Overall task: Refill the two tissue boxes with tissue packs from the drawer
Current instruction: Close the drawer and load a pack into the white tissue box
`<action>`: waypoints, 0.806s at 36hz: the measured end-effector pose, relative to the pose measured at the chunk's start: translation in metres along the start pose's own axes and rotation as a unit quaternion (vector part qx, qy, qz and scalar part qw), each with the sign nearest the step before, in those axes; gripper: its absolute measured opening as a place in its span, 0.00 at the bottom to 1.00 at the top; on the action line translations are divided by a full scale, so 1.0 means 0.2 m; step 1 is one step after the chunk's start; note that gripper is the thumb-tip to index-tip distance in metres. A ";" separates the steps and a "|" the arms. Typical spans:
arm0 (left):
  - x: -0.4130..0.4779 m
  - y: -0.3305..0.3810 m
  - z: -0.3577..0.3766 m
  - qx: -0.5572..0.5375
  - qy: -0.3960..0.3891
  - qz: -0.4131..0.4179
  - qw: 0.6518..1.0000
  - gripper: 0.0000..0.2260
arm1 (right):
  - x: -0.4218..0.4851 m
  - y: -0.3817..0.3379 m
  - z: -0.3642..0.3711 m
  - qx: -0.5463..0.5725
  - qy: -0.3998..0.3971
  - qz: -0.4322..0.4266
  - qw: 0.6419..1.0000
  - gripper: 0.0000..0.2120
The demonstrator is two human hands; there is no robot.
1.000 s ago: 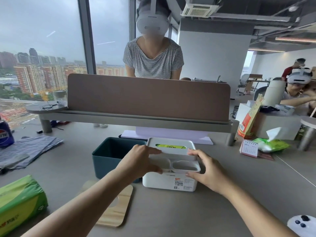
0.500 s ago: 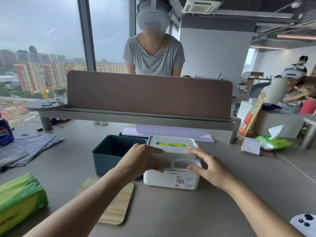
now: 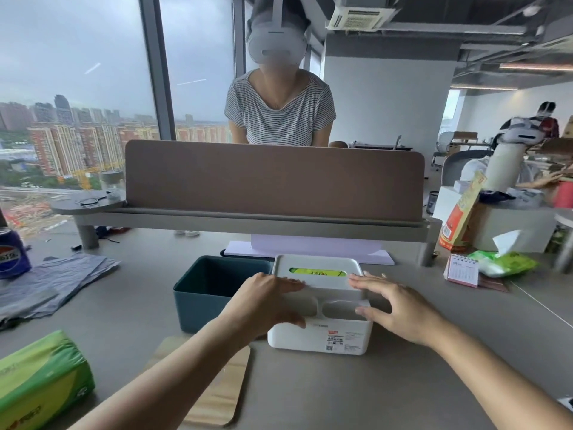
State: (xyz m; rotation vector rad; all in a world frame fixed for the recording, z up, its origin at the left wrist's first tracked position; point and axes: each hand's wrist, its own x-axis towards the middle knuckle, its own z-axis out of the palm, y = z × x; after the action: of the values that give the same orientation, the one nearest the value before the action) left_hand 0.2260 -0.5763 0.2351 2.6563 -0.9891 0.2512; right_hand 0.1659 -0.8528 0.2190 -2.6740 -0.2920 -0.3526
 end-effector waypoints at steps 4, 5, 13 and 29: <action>0.09 -0.03 -0.09 -0.047 -0.043 -0.038 0.997 0.33 | 0.06 -0.02 0.01 -0.002 0.011 0.030 0.999 0.24; 0.13 -0.03 -0.11 -0.040 -0.057 -0.048 0.996 0.35 | 0.07 -0.02 0.01 0.000 0.003 0.042 0.999 0.25; 0.29 -0.11 -0.19 0.006 -0.154 -0.128 0.980 0.46 | 0.24 -0.06 -0.02 0.012 -0.085 0.095 0.992 0.36; 0.27 -0.19 -0.14 0.003 -0.143 -0.108 0.984 0.45 | 0.29 0.04 0.02 0.043 -0.124 0.088 0.987 0.31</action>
State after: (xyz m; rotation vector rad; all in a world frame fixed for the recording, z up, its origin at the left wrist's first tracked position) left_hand 0.2906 -0.5732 0.2669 2.8288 -0.7658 -0.1800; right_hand 0.2225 -0.8490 0.2292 -2.6326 -0.1398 0.0468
